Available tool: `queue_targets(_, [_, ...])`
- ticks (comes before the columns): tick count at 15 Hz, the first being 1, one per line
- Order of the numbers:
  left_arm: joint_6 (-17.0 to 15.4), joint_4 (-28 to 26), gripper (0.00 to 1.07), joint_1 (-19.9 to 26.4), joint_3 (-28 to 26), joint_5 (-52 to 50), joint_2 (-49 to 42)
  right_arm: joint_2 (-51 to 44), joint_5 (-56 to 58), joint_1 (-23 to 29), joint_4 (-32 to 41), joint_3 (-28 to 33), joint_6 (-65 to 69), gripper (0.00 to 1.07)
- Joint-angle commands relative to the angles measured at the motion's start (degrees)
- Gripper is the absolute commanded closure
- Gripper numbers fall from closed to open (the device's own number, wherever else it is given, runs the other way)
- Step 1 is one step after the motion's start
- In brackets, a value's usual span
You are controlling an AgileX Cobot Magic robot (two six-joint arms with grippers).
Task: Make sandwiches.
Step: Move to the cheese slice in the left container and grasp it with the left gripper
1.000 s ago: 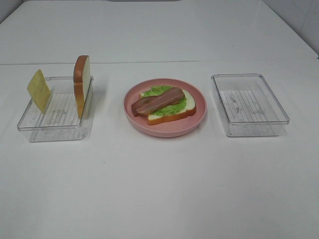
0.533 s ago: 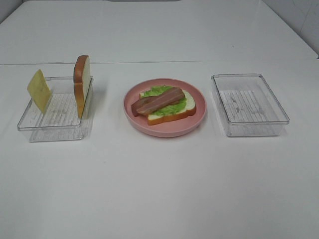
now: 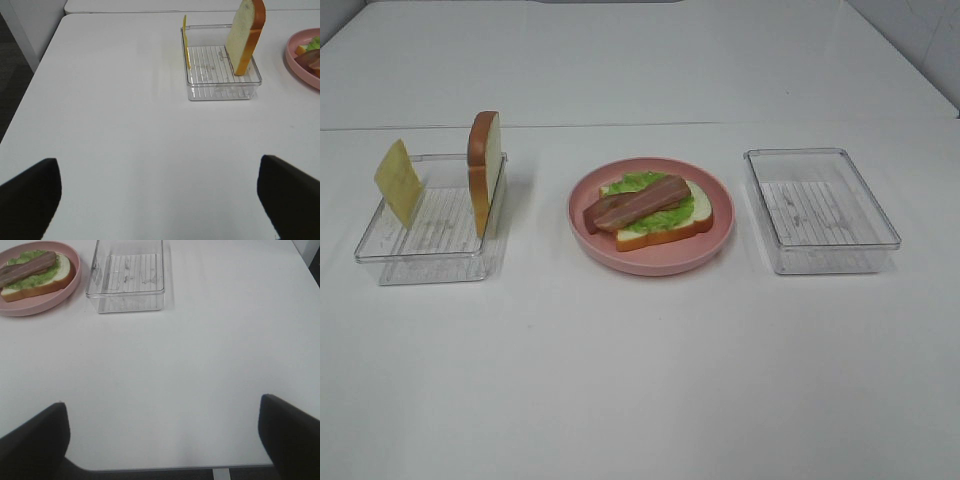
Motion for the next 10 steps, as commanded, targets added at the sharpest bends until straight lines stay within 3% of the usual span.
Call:
queue_targets(1, [-0.4,0.1,0.07,-0.3,0.1,-0.1,-0.6,-1.9,-0.6,-0.3,0.1,0.1,-0.6,0.09])
queue_targets(10, [-0.4,0.1,0.07,-0.3,0.1,-0.1,-0.6,-1.9,-0.6,-0.3,0.1,0.1,-0.6,0.09])
